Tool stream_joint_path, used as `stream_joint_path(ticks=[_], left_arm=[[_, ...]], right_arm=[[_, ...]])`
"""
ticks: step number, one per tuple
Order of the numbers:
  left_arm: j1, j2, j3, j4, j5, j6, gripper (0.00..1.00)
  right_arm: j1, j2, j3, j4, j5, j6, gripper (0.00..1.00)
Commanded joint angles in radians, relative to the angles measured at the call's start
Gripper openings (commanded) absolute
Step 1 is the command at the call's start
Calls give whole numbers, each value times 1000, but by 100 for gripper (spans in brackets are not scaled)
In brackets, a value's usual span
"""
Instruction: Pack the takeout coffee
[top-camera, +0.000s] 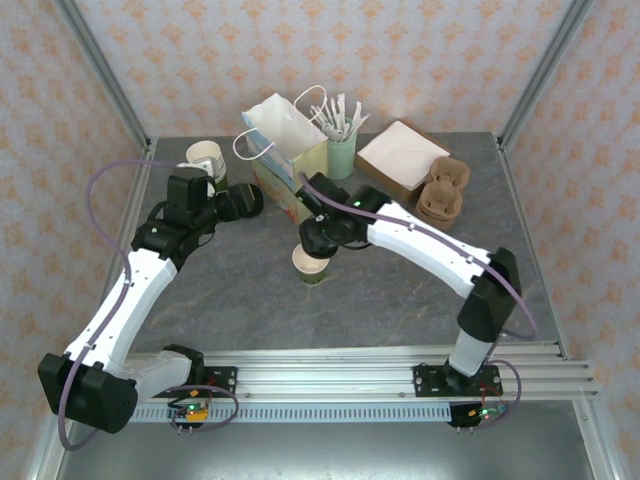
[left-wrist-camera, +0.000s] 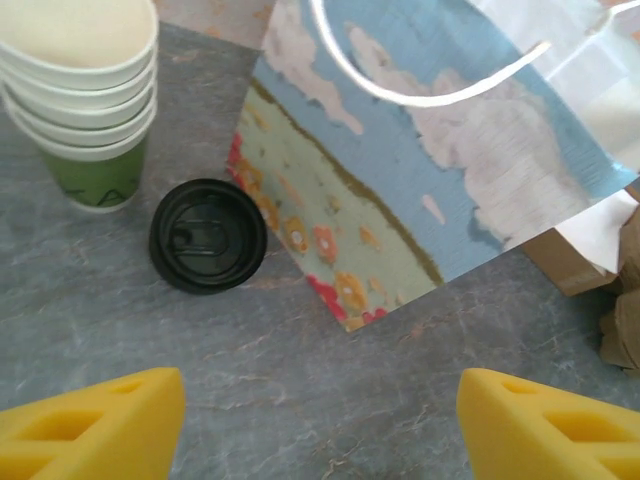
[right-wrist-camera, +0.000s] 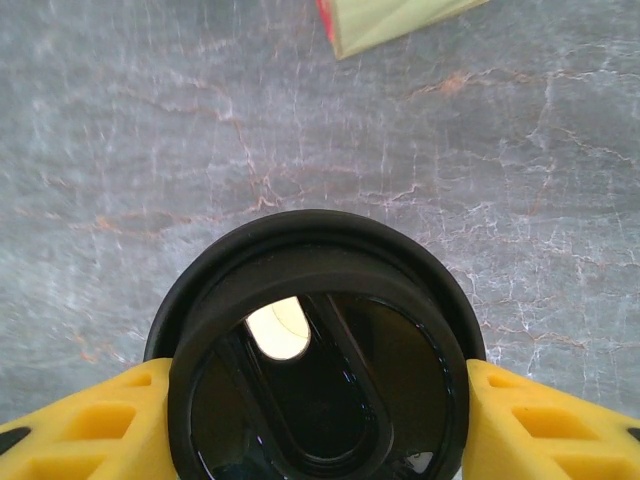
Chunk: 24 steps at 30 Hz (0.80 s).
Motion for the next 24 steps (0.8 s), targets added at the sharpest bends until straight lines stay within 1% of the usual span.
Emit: stream_joint_path(ticks=[1, 8, 24], left_arm=[[8, -34, -6, -61, -67, -10, 73], [13, -45, -9, -64, -81, -4, 74], [14, -50, -21, -58, -74, -11, 75]], right_arm=[[17, 43, 74, -99, 62, -64, 58], [25, 108, 106, -105, 49, -75, 57], [44, 164, 100, -63, 41, -74, 57]])
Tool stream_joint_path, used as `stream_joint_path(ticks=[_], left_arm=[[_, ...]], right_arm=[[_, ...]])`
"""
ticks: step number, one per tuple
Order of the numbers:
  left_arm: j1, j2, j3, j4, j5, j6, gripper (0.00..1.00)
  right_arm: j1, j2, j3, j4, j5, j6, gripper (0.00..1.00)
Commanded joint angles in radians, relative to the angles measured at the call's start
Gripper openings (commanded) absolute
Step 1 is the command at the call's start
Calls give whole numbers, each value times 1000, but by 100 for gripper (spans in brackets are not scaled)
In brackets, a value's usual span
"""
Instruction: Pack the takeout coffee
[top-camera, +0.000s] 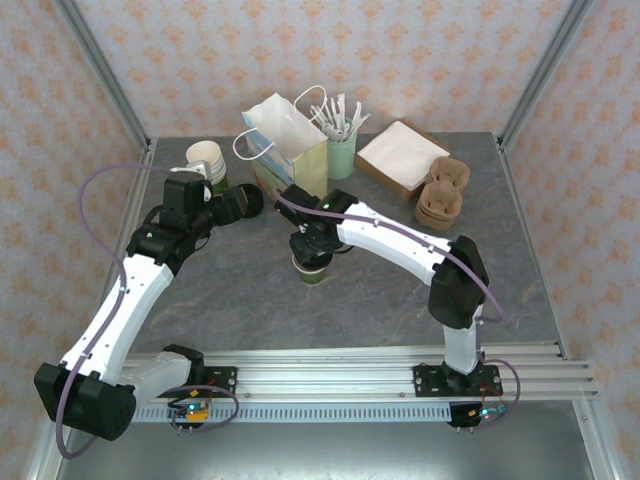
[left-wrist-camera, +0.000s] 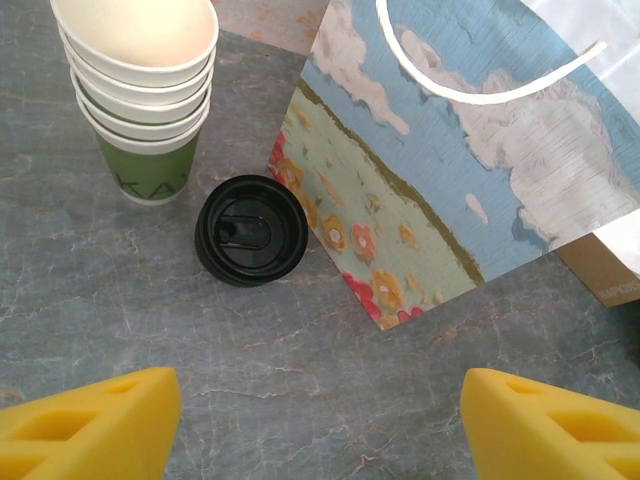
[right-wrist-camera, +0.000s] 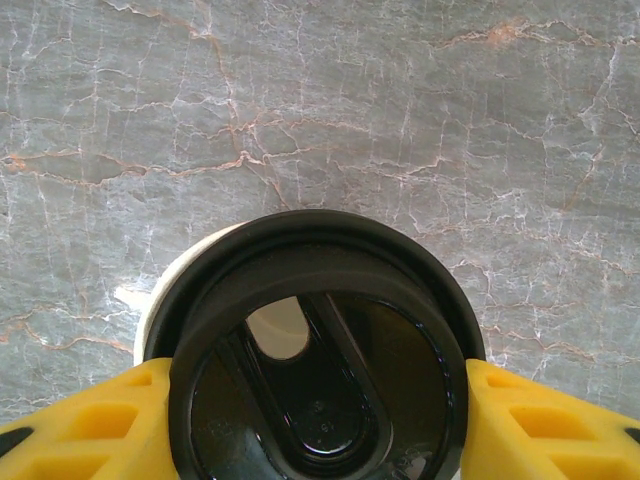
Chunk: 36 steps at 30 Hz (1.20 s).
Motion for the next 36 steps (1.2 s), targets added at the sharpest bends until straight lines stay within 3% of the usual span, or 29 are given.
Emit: stream_joint_path(ticks=[1, 36], left_arm=[[7, -21, -14, -20, -14, -12, 75], [8, -23, -16, -46, 32, 14, 75]], right_arm=[[9, 8, 23, -2, 23, -10, 57], [36, 29, -37, 5, 67, 16, 59]])
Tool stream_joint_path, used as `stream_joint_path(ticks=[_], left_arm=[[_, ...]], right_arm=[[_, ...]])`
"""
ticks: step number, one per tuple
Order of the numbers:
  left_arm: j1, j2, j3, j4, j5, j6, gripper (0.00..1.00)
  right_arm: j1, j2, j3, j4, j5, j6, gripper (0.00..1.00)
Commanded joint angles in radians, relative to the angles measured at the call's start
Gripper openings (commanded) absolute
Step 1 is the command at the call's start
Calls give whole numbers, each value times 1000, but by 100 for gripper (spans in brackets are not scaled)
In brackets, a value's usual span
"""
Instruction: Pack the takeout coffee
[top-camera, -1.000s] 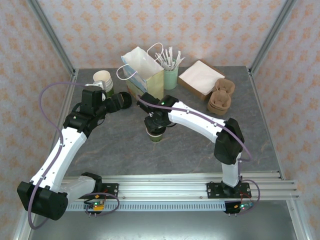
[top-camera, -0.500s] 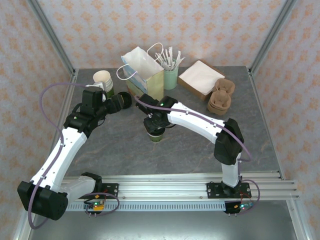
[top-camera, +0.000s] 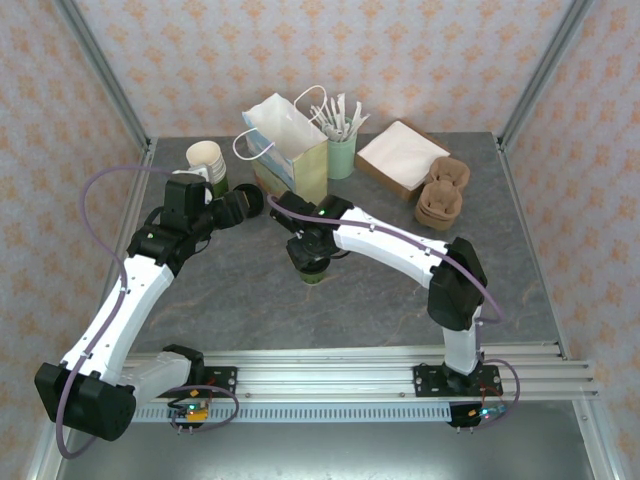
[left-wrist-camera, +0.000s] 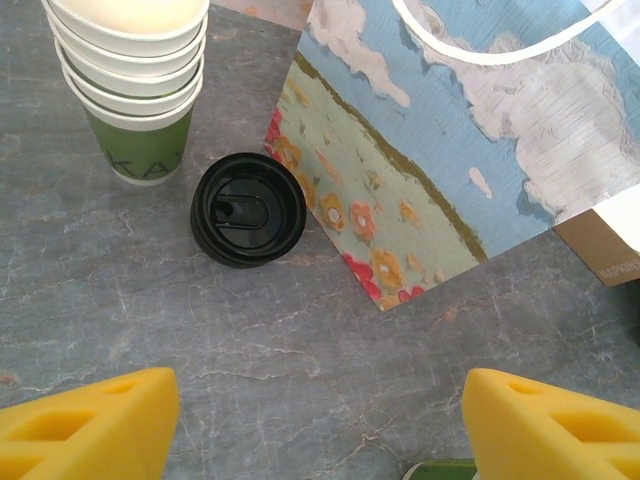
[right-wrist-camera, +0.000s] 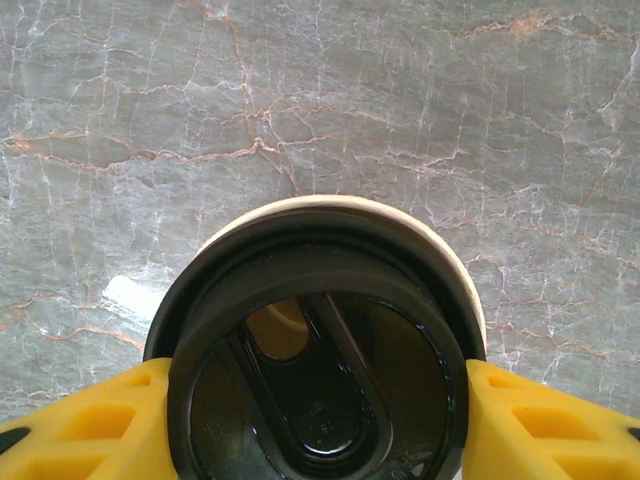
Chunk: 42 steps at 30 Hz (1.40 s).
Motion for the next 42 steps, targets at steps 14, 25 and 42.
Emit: stream_joint_path(ticks=[14, 25, 42], left_arm=[[7, -10, -3, -20, 18, 10, 75], [7, -6, 3, -21, 28, 9, 75], [7, -9, 6, -30, 22, 15, 76]], right_arm=[[6, 20, -31, 11, 78, -20, 59], [5, 10, -61, 73, 74, -51, 58], [-24, 39, -84, 14, -37, -45, 57]])
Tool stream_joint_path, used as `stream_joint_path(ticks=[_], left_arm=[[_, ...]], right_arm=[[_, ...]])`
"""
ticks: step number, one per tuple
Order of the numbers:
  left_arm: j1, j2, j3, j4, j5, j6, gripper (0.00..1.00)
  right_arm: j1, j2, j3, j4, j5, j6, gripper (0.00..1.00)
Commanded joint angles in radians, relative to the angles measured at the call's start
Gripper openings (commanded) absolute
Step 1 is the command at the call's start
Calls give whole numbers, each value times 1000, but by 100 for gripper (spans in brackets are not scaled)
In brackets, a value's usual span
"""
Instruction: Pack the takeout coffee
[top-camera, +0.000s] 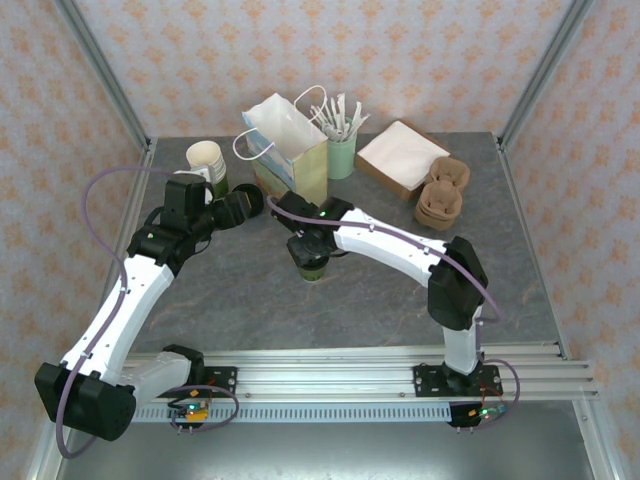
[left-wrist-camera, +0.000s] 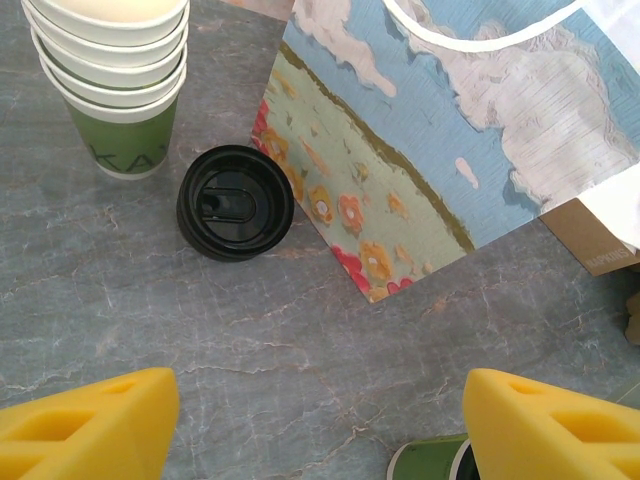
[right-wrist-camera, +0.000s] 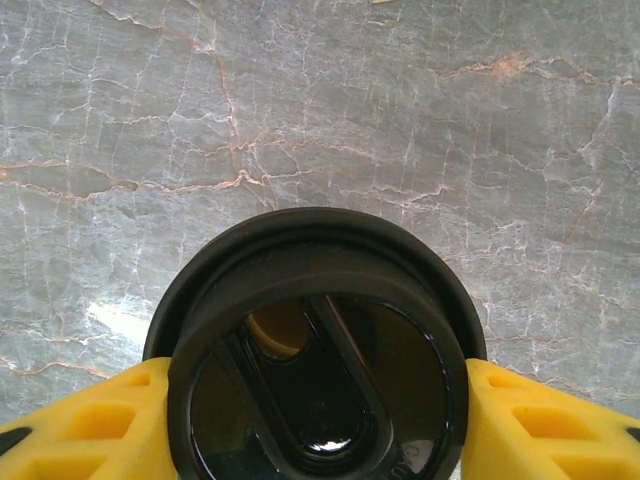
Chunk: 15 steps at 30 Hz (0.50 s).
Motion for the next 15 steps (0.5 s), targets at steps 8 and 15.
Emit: stream_joint_path(ticks=[8, 15], left_arm=[[7, -6, 5, -26, 1, 10, 76], [7, -9, 6, -34, -7, 17, 76]], right_arm=[[-32, 70, -40, -89, -89, 5, 55], [-28, 118, -33, -140, -48, -3, 52]])
